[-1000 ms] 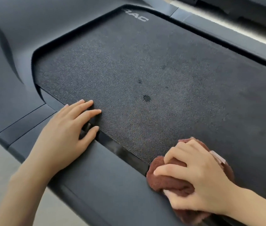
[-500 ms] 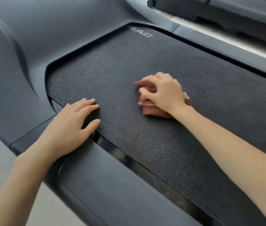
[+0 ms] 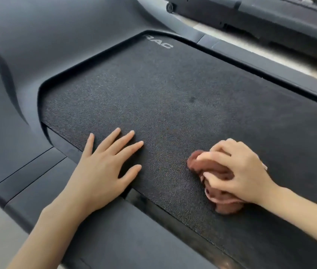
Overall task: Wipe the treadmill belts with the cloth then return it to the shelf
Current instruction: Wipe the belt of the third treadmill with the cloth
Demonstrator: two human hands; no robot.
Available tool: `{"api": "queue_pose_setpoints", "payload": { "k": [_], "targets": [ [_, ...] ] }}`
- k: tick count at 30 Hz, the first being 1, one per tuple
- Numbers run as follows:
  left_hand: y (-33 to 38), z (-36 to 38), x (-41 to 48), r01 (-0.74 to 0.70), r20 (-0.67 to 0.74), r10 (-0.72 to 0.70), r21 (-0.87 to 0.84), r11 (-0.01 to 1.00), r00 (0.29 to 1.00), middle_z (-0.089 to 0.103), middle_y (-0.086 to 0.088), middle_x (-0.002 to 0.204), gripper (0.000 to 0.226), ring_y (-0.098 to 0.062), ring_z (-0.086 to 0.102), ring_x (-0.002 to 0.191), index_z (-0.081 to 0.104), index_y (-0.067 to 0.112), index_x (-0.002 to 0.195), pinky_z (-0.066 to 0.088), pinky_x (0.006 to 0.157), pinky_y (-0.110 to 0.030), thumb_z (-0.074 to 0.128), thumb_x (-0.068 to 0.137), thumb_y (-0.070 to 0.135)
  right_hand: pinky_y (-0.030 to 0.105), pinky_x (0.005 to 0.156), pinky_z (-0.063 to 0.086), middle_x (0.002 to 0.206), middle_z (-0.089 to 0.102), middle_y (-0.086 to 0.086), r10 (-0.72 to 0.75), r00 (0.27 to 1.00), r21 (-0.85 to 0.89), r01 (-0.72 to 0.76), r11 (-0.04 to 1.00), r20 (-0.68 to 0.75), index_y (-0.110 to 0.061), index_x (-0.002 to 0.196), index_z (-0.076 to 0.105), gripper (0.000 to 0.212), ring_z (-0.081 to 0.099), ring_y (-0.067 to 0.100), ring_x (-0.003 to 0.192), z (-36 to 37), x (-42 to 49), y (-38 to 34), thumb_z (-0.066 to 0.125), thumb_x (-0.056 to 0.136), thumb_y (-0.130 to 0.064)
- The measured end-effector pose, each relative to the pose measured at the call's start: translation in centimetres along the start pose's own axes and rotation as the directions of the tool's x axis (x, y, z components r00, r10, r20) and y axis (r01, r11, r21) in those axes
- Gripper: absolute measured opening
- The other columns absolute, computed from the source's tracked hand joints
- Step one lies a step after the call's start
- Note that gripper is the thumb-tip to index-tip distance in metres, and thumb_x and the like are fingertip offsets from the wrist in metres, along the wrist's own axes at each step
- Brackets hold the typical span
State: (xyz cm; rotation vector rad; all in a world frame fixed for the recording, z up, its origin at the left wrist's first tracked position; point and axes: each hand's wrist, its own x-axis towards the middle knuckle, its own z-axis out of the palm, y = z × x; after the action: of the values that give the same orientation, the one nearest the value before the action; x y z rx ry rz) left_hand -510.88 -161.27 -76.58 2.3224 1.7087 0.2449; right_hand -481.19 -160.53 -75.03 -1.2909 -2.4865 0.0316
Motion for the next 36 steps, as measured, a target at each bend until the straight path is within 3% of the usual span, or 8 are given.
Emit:
{"api": "queue_pose_setpoints", "payload": {
  "k": [6, 8, 13, 16, 20, 26, 32, 36],
  "targets": [
    [0.6, -0.1, 0.2, 0.015, -0.011, -0.015, -0.006, 1.0, 1.0, 0.027, 0.019, 0.15, 0.066, -0.009, 0.013, 0.143, 0.04, 0.041, 0.137, 0.009, 0.114, -0.055, 0.016, 0.079, 0.063, 0.041, 0.086, 0.04, 0.104, 0.062, 0.006, 0.567, 0.797, -0.123, -0.596, 0.794, -0.208, -0.029, 0.107, 0.063, 0.032, 0.054, 0.031, 0.104, 2.0, 8.1, 5.6, 0.054, 0.083, -0.048],
    [0.6, -0.1, 0.1, 0.018, -0.02, -0.018, -0.004, 1.0, 1.0, 0.027, 0.02, 0.149, 0.065, -0.008, 0.013, 0.143, 0.04, 0.042, 0.136, 0.009, 0.114, -0.054, 0.017, 0.079, 0.063, 0.04, 0.086, 0.036, 0.106, 0.06, 0.006, 0.626, 0.742, -0.162, -0.666, 0.728, -0.238, -0.028, 0.106, 0.061, 0.033, 0.052, 0.03, 0.105, 3.1, 9.5, 3.9, 0.05, 0.084, -0.049],
    [0.5, -0.2, 0.2, -0.003, -0.023, 0.003, -0.01, 1.0, 1.0, 0.026, 0.02, 0.149, 0.064, -0.007, 0.012, 0.142, 0.04, 0.043, 0.136, 0.007, 0.114, -0.051, 0.018, 0.08, 0.063, 0.036, 0.075, 0.036, 0.086, 0.056, -0.004, 0.25, 0.964, -0.063, -0.256, 0.965, -0.094, -0.032, 0.099, 0.063, 0.033, 0.053, 0.02, 0.085, 3.2, 5.6, -3.5, 0.049, 0.077, -0.053],
    [0.3, -0.1, 0.0, -0.01, -0.039, 0.009, -0.025, 1.0, 0.999, 0.024, 0.023, 0.148, 0.063, -0.007, 0.009, 0.142, 0.039, 0.044, 0.136, 0.005, 0.114, -0.048, 0.018, 0.08, 0.063, 0.035, 0.071, 0.042, 0.085, 0.056, -0.008, 0.052, 0.999, 0.046, -0.052, 0.998, 0.003, -0.033, 0.098, 0.065, 0.032, 0.054, 0.015, 0.08, 1.2, 2.0, -2.0, 0.053, 0.074, -0.051],
    [0.4, 0.0, 0.2, -0.001, -0.061, -0.001, -0.042, 0.999, 0.998, 0.026, 0.024, 0.147, 0.061, -0.007, 0.013, 0.142, 0.042, 0.044, 0.134, 0.007, 0.114, -0.049, 0.022, 0.079, 0.062, 0.041, 0.081, 0.044, 0.089, 0.06, -0.003, 0.286, 0.957, -0.039, -0.287, 0.957, -0.044, -0.033, 0.102, 0.066, 0.038, 0.056, 0.022, 0.091, 0.1, 3.8, 4.8, 0.048, 0.077, -0.055],
    [0.7, -0.1, 0.4, 0.012, -0.075, -0.017, -0.066, 0.998, 0.997, 0.035, 0.022, 0.144, 0.056, -0.007, 0.022, 0.14, 0.049, 0.043, 0.129, 0.013, 0.113, -0.052, 0.029, 0.078, 0.058, 0.047, 0.093, 0.036, 0.119, 0.056, 0.011, 0.705, 0.689, -0.088, -0.723, 0.685, -0.171, -0.029, 0.114, 0.059, 0.039, 0.048, 0.034, 0.115, 3.3, 13.9, 9.2, 0.05, 0.083, -0.051],
    [0.0, -0.6, 0.5, -0.043, -0.047, 0.038, -0.098, 0.994, 0.998, 0.029, 0.028, 0.143, 0.056, -0.003, 0.012, 0.141, 0.047, 0.045, 0.129, 0.007, 0.116, -0.048, 0.024, 0.08, 0.058, 0.042, 0.087, 0.035, 0.112, 0.055, 0.004, 0.447, 0.891, -0.068, -0.453, 0.889, -0.08, -0.03, 0.112, 0.057, 0.037, 0.047, 0.028, 0.109, 7.1, 17.4, -0.6, 0.049, 0.082, -0.051],
    [-2.7, -1.8, -0.6, -0.158, -0.034, 0.156, -0.073, 0.985, 0.987, 0.044, 0.018, 0.139, 0.047, -0.009, 0.032, 0.136, 0.058, 0.036, 0.123, 0.023, 0.111, -0.05, 0.032, 0.085, 0.044, 0.036, 0.082, 0.036, 0.102, 0.056, -0.004, 0.164, 0.986, 0.018, -0.163, 0.986, -0.008, -0.036, 0.112, 0.06, 0.037, 0.049, 0.019, 0.102, 5.5, 13.1, -3.6, 0.055, 0.08, -0.054]
  ]
}}
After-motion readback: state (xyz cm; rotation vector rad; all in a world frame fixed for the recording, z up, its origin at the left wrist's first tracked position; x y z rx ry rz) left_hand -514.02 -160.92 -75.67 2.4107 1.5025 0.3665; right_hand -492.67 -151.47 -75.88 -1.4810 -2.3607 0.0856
